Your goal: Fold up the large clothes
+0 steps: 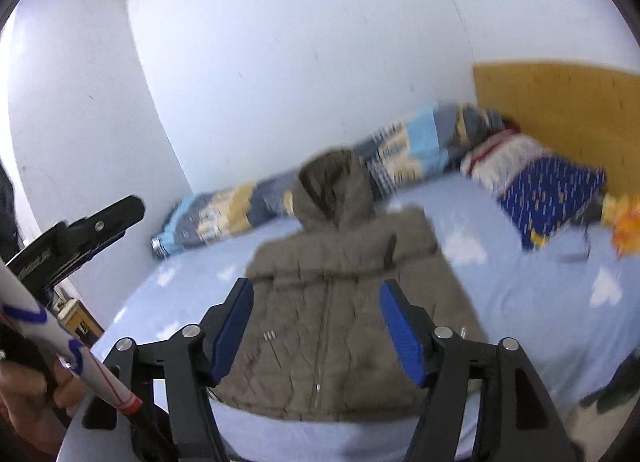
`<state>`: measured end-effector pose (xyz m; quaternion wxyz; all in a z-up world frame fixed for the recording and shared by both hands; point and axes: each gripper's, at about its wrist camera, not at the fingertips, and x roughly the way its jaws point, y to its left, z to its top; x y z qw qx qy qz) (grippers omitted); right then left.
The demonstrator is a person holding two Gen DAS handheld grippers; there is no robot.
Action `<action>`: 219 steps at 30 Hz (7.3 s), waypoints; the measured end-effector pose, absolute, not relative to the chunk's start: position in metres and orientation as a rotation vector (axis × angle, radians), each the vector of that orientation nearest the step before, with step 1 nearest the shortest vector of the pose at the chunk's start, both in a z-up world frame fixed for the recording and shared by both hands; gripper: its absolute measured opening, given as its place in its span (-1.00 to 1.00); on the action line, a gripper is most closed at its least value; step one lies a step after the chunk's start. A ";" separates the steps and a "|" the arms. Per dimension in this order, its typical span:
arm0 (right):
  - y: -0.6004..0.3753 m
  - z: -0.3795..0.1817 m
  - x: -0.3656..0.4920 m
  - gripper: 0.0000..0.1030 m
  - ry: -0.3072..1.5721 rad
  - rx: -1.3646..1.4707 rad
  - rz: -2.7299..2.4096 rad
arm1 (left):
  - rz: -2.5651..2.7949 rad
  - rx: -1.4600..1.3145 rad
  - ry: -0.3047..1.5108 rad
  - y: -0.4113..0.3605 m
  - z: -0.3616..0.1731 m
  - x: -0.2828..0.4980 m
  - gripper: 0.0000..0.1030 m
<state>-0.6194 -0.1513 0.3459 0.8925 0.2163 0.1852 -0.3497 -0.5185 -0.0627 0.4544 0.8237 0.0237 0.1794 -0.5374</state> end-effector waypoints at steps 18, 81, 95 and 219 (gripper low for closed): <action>-0.216 0.427 -0.573 0.47 0.342 0.413 -0.701 | -0.880 0.128 0.536 -0.110 0.370 -0.399 0.62; -0.641 0.201 -0.240 -0.85 0.693 0.374 -0.825 | -0.788 0.335 0.783 -0.218 0.167 -0.275 0.62; -0.454 0.144 -0.404 -0.86 0.770 0.359 -0.782 | -0.692 0.165 0.785 -0.204 0.186 -0.247 0.62; -0.350 0.119 -0.444 0.21 0.936 0.509 -0.676 | -0.867 0.424 0.856 -0.193 0.143 -0.345 0.64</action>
